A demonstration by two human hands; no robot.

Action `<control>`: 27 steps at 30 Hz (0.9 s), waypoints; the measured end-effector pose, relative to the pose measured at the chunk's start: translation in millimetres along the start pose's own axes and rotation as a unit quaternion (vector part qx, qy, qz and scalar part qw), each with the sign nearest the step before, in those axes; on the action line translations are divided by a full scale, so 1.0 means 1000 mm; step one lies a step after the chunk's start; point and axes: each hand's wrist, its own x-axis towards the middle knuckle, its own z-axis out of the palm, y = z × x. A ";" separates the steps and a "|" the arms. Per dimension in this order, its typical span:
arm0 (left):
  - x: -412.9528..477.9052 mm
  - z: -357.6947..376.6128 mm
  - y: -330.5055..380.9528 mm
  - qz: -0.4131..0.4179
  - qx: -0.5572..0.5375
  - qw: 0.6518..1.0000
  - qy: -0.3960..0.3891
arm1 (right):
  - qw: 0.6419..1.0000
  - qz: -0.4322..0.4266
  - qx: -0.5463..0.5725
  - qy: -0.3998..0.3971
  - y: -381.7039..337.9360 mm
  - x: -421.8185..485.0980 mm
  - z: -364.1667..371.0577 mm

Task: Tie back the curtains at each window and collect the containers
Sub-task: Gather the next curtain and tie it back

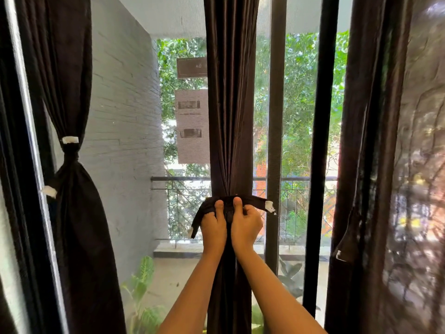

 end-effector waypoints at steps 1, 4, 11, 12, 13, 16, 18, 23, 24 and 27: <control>-0.001 0.000 0.001 0.002 0.004 1.000 -0.005 | 1.000 -0.001 -0.009 -0.006 0.001 0.002 0.000; -0.002 -0.001 0.003 0.003 0.007 1.000 -0.016 | 0.999 0.005 -0.022 -0.029 0.004 0.006 -0.001; 0.006 -0.001 0.001 0.003 0.041 0.999 -0.034 | 0.997 0.022 -0.043 -0.059 -0.001 0.012 -0.006; 0.006 -0.001 0.001 0.000 0.043 0.998 -0.035 | 0.996 0.023 -0.049 -0.066 -0.001 0.012 -0.006; 0.006 0.000 0.000 -0.004 0.041 0.999 -0.036 | 0.996 0.024 -0.051 -0.072 -0.001 0.013 -0.006; 0.001 0.001 0.000 -0.018 0.029 0.999 -0.039 | 0.995 0.021 -0.046 -0.085 0.003 0.015 -0.006; 0.000 0.000 -0.001 -0.021 0.022 0.999 -0.042 | 0.994 0.016 -0.049 -0.091 0.006 0.015 -0.006; 0.000 0.004 -0.004 -0.042 0.006 0.998 -0.056 | 0.994 -0.005 -0.055 -0.090 0.007 0.015 -0.007; 0.000 0.005 -0.006 -0.048 0.006 0.997 -0.058 | 0.994 -0.008 -0.055 -0.091 0.008 0.014 -0.007; -0.001 0.008 -0.010 -0.049 0.010 0.998 -0.042 | 0.995 -0.009 -0.047 -0.090 0.013 0.012 -0.005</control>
